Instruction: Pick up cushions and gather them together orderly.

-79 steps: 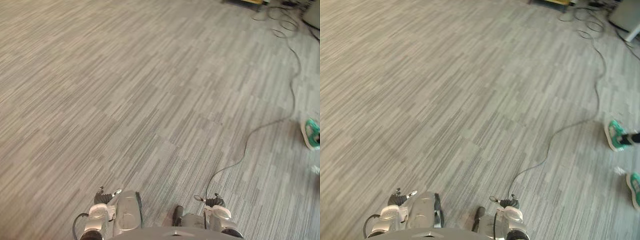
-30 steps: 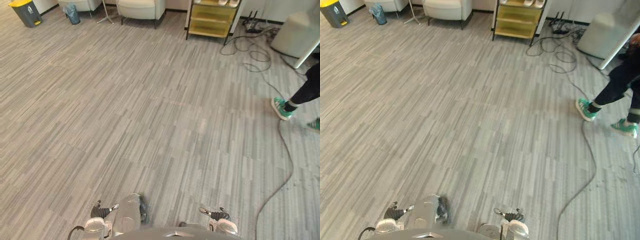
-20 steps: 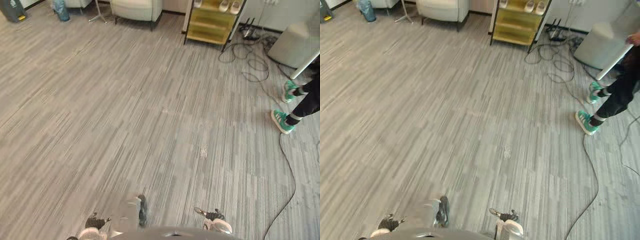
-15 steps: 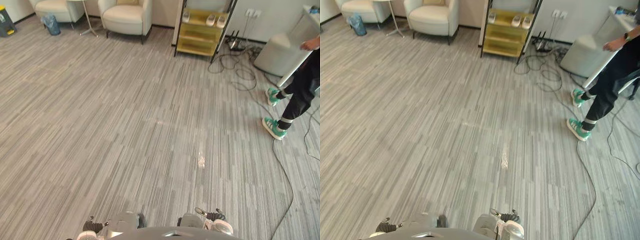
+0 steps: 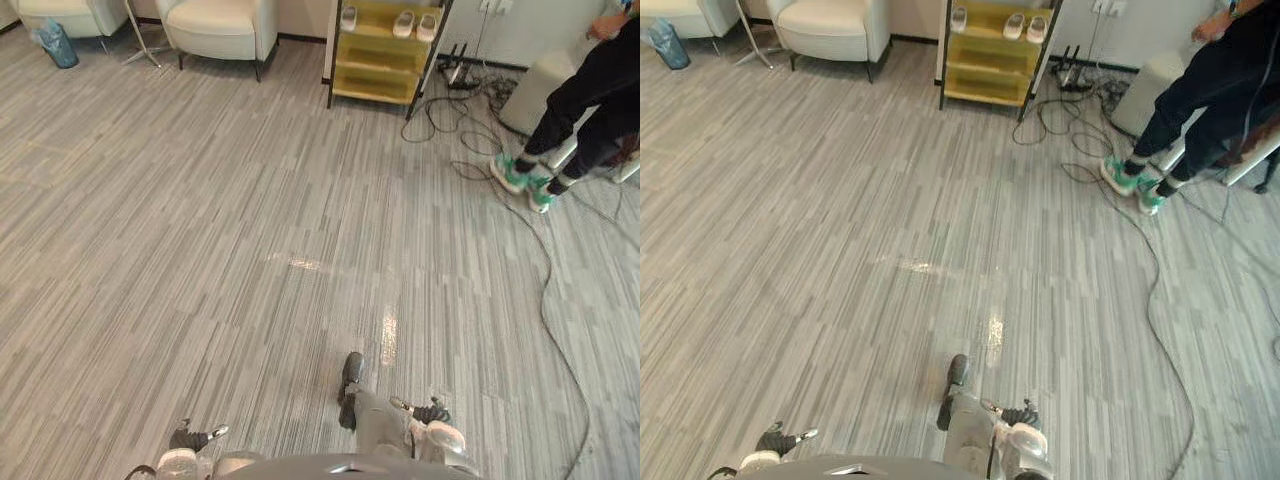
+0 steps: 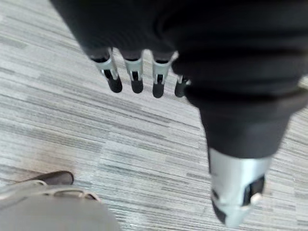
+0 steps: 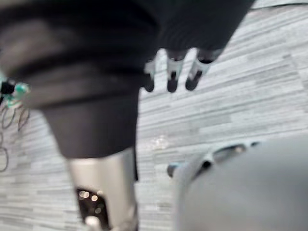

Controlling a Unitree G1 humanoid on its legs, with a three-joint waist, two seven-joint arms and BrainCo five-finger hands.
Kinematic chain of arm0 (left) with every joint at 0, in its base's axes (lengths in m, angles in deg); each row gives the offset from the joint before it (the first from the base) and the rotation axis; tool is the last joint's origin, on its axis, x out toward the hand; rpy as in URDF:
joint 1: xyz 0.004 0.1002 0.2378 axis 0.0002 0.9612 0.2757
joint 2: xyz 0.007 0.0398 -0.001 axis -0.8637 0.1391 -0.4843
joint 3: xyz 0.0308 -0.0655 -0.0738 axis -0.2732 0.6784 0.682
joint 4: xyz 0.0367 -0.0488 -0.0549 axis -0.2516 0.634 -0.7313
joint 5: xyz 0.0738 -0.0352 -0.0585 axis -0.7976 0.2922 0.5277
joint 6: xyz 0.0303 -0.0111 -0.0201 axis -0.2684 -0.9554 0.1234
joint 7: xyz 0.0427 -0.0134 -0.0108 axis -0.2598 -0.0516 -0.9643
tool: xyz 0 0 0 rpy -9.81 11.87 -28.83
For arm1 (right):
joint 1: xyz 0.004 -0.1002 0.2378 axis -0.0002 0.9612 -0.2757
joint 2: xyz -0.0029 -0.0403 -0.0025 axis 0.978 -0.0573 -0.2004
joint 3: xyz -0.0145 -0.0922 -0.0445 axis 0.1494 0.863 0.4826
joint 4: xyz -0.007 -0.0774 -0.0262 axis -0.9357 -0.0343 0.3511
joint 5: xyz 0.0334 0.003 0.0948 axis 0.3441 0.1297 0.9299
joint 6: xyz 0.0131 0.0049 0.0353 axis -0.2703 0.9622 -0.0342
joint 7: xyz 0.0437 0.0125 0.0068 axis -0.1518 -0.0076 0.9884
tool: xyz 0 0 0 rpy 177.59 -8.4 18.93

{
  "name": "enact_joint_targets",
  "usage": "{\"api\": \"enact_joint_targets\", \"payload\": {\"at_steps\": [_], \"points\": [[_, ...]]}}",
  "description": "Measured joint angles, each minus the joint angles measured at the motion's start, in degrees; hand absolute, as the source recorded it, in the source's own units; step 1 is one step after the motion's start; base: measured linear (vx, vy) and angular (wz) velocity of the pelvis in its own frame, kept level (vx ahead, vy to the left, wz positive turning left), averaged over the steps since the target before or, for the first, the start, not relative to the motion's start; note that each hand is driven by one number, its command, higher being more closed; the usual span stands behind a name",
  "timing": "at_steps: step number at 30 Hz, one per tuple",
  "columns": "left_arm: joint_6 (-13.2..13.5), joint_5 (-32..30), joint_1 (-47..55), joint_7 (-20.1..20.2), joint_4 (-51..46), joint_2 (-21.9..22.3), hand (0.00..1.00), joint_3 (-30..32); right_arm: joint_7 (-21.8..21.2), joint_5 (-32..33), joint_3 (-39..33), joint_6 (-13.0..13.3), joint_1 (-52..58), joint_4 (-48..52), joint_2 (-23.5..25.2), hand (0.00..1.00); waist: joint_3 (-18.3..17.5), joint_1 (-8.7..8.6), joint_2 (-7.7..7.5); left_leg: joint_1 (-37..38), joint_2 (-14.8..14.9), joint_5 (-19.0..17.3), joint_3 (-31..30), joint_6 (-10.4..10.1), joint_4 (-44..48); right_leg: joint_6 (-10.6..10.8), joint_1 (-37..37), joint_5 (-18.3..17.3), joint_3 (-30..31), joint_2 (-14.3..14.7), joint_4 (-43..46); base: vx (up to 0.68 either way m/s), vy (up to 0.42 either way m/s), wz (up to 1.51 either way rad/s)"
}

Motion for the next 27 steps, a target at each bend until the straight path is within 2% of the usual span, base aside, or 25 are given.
{"api": "enact_joint_targets", "payload": {"at_steps": [1, 2, 3, 4, 5, 6, 7, 8, 10, 12, 13, 15, 16, 17, 18, 19, 20, 21, 22, 23, 24, 25, 26, 27], "points": [[0.0, 0.0, 0.0, 0.0, 0.3, 0.4, 0.00, 0.1, 0.0, 0.0, -0.2, 0.1, -0.2, 0.0, -0.3, 0.00, -0.1, -0.10, 0.80, -0.6, 1.3, 0.0, -0.9, 0.0, 2.6, -1.0, 0.0, -1.7, -0.6, 0.9, 1.5, 0.48, -0.370, -0.22], [0.0, 0.0, 0.0, 0.1, 0.5, 1.1, 0.00, 1.0, 0.0, 0.0, -0.8, 0.3, -0.2, -0.1, -0.3, 0.00, -0.5, -0.38, 1.92, -3.2, 4.0, 1.1, -3.2, 0.1, 10.9, -1.8, 0.8, -4.5, -1.2, 2.9, 3.3, 0.55, -0.406, -0.23], [0.0, 0.0, 0.0, 0.5, 0.5, 1.3, 0.00, 2.2, 0.0, 0.0, -0.8, 0.3, 0.0, -0.1, -0.1, 0.00, -0.4, -1.02, 2.72, -8.6, 6.5, 6.5, -6.9, -0.3, 25.0, -2.4, 3.5, -7.2, -1.8, 4.8, 3.7, 0.55, -0.377, -0.18], [0.0, 0.0, 0.0, 0.5, 0.3, 1.5, 0.00, 2.4, 0.0, 0.0, -0.7, 0.4, 0.2, 0.0, 0.0, 0.00, -0.1, -1.10, 3.19, -11.4, 7.5, 11.2, -8.4, -0.2, 31.5, -2.8, 5.2, -8.3, -2.0, 5.6, 3.4, 0.43, -0.218, -0.17], [0.0, 0.0, 0.1, 0.5, 0.1, 1.5, 0.00, 2.6, 0.1, 0.0, -0.2, 0.3, 0.4, -0.2, -0.3, 0.00, 0.2, -1.03, 3.60, -16.0, 9.5, 15.6, -9.4, -0.7, 42.2, -3.6, 7.9, -9.9, -1.4, 7.3, 2.4, 0.43, -0.157, -0.30], [0.0, 0.1, 0.1, 0.5, -0.6, 1.7, 0.00, 2.8, 0.2, 0.1, 0.6, 0.2, 0.4, -0.2, -0.6, 0.00, 0.6, -0.55, 4.23, -20.7, 11.1, 14.9, -8.5, 0.3, 52.6, -4.2, 11.3, -10.9, -0.5, 8.8, 1.1, 0.42, -0.133, -0.35], [0.0, 0.1, 0.2, 0.5, -1.0, 1.8, 0.00, 2.8, 0.2, 0.4, 1.0, 0.2, 0.4, -0.1, -0.6, 0.00, 1.1, -0.44, 4.38, -22.4, 11.3, 14.2, -7.8, 0.4, 56.0, -4.4, 13.2, -11.4, -0.1, 9.3, 0.2, 0.39, -0.099, -0.36], [0.0, 0.3, 0.6, 0.5, -2.0, 1.9, 0.00, 2.8, 0.2, 0.9, 1.4, 0.2, 0.7, -0.2, -0.6, 0.00, 1.5, -0.12, 3.81, -25.3, 11.4, 13.2, -6.1, 1.0, 58.8, -4.5, 16.6, -11.8, 0.9, 9.8, -1.8, 0.37, -0.064, -0.24], [0.1, 0.7, 0.9, 0.5, -3.6, 1.8, 0.00, 2.1, 0.3, 1.3, 1.4, -0.3, 1.6, -0.5, -0.6, 0.00, 1.5, 0.41, 3.77, -29.0, 10.5, 11.3, -3.5, 1.8, 58.3, -4.5, 21.1, -12.0, 1.5, 9.8, -5.2, 0.35, -0.035, -0.20], [0.4, 0.7, 1.4, 0.5, -5.5, 2.2, 0.00, 1.6, 0.4, 1.5, 1.5, -0.5, 2.1, -0.3, -0.7, 0.00, 1.5, 0.98, 3.69, -34.9, 9.3, 8.4, -0.2, 2.0, 52.2, -4.3, 26.0, -12.2, 2.9, 9.7, -9.8, 0.42, 0.024, -0.31], [0.4, 0.6, 1.4, 0.5, -5.9, 2.1, 0.00, 1.3, 0.4, 1.6, 1.6, -0.7, 1.9, -0.2, -0.7, 0.00, 1.6, 1.16, 3.33, -36.2, 7.5, 7.0, 1.0, 1.8, 42.6, -3.0, 28.6, -12.2, 3.7, 9.3, -12.0, 0.37, 0.056, -0.25], [0.4, 0.6, 1.5, 0.3, -6.1, 1.9, 0.00, 0.4, 0.4, 1.6, 1.5, -0.7, 2.0, -0.8, -0.7, 0.00, 1.6, 1.42, 2.97, -35.7, 4.7, 7.0, 0.4, 1.6, 30.0, -1.9, 30.2, -12.1, 4.4, 8.6, -13.1, 0.31, 0.098, -0.25], [0.3, 0.6, 1.5, 0.3, -6.1, 1.6, 0.00, -0.7, 0.4, 1.5, 1.3, -0.7, 1.8, -2.7, -1.0, 0.00, 1.5, 2.34, 2.72, -34.5, 0.7, 10.3, -2.9, -0.2, 10.7, -0.6, 31.5, -13.2, 6.2, 7.6, -14.1, 0.40, 0.166, -0.44], [0.4, 0.6, 1.4, 0.3, -6.1, 1.7, 0.00, -1.0, 0.4, 1.5, 1.4, -0.7, 1.8, -3.3, -1.3, 0.00, 1.5, 2.71, 2.80, -33.6, 0.0, 11.9, -4.1, -0.6, 6.0, -0.2, 31.7, -13.5, 7.0, 7.5, -14.5, 0.48, 0.232, -0.69], [0.4, 0.6, 1.6, 0.3, -5.8, 1.5, 0.00, -1.8, 0.3, 1.3, 1.6, -0.8, 1.9, -4.3, -1.7, 0.00, 1.4, 3.51, 2.92, -32.9, -0.4, 16.4, -5.4, -1.0, 0.4, 0.9, 32.8, -14.1, 8.6, 7.4, -15.2, 0.44, 0.252, -0.75], [0.4, 0.6, 2.0, 0.4, -4.4, 0.9, 0.00, -2.6, 0.3, 1.0, 2.5, -1.0, 1.9, -4.8, -1.7, 0.00, 1.0, 4.00, 2.26, -31.9, -1.4, 21.4, -5.8, 0.8, 0.8, 2.4, 34.2, -15.1, 10.4, 6.6, -15.4, 0.46, 0.261, -0.68], [0.3, 0.6, 2.0, 0.4, -3.6, -0.2, 0.00, -2.6, 0.3, 0.9, 2.7, -1.0, 2.1, -4.9, -1.2, 0.00, 0.2, 3.72, 1.15, -32.3, -2.8, 20.6, -5.6, 4.2, 3.3, 3.5, 35.1, -16.4, 11.0, 5.0, -15.3, 0.52, 0.254, -0.38], [0.3, 0.6, 1.8, 0.5, -3.3, -1.2, 0.00, -2.6, 0.3, 0.9, 2.8, -1.0, 3.0, -4.9, -0.4, 0.00, -0.4, 3.09, -0.57, -33.8, -3.9, 17.3, -5.2, 5.7, 7.5, 4.4, 34.8, -17.2, 11.2, 3.5, -13.7, 0.61, 0.276, -0.15], [0.3, 0.6, 1.6, 0.5, -2.6, -1.6, 0.00, -2.7, 0.2, 0.6, 2.8, -1.2, 3.1, -4.9, 0.0, 0.00, -0.7, 3.06, -1.22, -33.9, -4.2, 13.9, -4.0, 6.7, 10.9, 5.2, 34.0, -17.7, 12.4, 2.4, -10.0, 0.50, 0.224, -0.12], [0.3, 0.6, 1.4, 0.5, -2.0, -1.7, 0.00, -2.8, 0.2, 0.2, 2.8, -1.3, 3.1, -4.9, 0.0, 0.00, -0.9, 3.13, -1.14, -33.4, -4.4, 12.4, -3.8, 7.1, 11.9, 5.3, 33.0, -17.9, 13.0, 2.1, -6.9, 0.47, 0.255, -0.24], [0.2, 0.6, 1.2, 0.5, -1.2, -1.9, 0.00, -3.2, 0.2, -1.1, 2.6, -1.3, 2.9, -4.7, 0.0, 0.00, -1.0, 3.38, -1.32, -31.3, -5.2, 10.8, -3.2, 8.1, 11.8, 6.2, 29.6, -18.1, 14.0, 1.3, 3.3, 0.25, 0.172, -0.14], [0.1, 0.6, 1.2, 0.5, -1.2, -2.1, 0.00, -3.5, 0.2, -1.2, 2.5, -1.3, 2.9, -4.7, 0.1, 0.00, -1.1, 3.37, -1.40, -30.6, -5.5, 10.5, -3.1, 8.4, 11.5, 6.5, 28.4, -18.0, 14.2, 0.8, 6.4, 0.41, 0.263, -0.06], [0.1, 0.6, 1.2, 0.6, -1.2, -2.7, 0.00, -5.0, 0.2, -1.2, 2.2, -1.3, 2.9, -4.7, 0.2, 0.00, -1.3, 3.33, -1.77, -28.2, -6.8, 9.8, -2.9, 9.0, 10.2, 8.4, 24.6, -18.0, 14.8, -0.7, 16.0, 0.48, 0.256, 0.13], [0.1, 0.6, 1.2, 0.5, -1.0, -2.9, 0.00, -5.4, 0.1, -1.2, 1.7, -1.3, 2.7, -4.7, 0.2, 0.00, -1.4, 3.34, -1.96, -24.6, -8.4, 9.4, -3.0, 9.6, 8.2, 9.0, 21.8, -18.7, 13.6, -2.7, 24.3, 0.40, 0.199, 0.18]]}}
